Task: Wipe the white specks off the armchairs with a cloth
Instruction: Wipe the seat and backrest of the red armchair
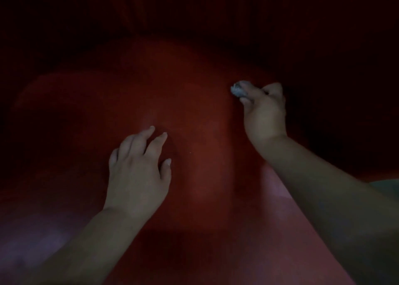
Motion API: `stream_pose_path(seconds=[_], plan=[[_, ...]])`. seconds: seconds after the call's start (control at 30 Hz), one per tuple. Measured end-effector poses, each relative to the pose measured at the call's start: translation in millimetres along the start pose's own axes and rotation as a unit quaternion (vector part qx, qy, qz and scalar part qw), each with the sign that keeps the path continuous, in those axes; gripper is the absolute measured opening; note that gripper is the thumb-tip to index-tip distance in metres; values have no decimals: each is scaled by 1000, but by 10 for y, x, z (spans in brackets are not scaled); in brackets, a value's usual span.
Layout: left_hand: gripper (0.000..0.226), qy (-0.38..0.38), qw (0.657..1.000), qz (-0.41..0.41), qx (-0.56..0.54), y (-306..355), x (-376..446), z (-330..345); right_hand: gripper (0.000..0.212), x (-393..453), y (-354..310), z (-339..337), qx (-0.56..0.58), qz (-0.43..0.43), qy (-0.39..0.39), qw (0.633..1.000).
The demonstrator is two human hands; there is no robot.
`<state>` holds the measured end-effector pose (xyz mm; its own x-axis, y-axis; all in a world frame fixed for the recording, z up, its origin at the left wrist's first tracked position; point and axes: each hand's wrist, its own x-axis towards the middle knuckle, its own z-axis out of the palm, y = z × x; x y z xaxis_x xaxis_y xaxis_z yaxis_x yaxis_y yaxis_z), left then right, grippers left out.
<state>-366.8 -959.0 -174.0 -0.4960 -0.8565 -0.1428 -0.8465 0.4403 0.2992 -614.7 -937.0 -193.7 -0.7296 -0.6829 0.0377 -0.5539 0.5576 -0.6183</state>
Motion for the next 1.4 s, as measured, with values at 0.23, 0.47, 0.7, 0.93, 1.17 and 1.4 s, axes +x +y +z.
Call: stream_pose_path(seconds=[0.23,0.47,0.7,0.93,1.17,1.4], plan=[[56,41,997,-48,-34,-213,-110,-37,28,-417,-412,194,-35,-146,-132,980],[55,20,998,-53,-34,-263,-406,-66,37,-1141,-289,31,-105,-270,-192,938],[53,-51,998,-17,-21,-155,-769,-117,44,-1859,-55,-264,-106,-232,-202,946],[55,-104,995,2,-4,-223,-1083,-170,49,-2526,32,-506,-128,-163,-255,945],[57,-151,987,2,45,-309,-1347,-615,42,-2371,-433,-807,-1,-22,-226,974],[56,-158,978,19,132,-301,-1647,-1506,39,-2332,-1128,-1483,3,35,-216,976]])
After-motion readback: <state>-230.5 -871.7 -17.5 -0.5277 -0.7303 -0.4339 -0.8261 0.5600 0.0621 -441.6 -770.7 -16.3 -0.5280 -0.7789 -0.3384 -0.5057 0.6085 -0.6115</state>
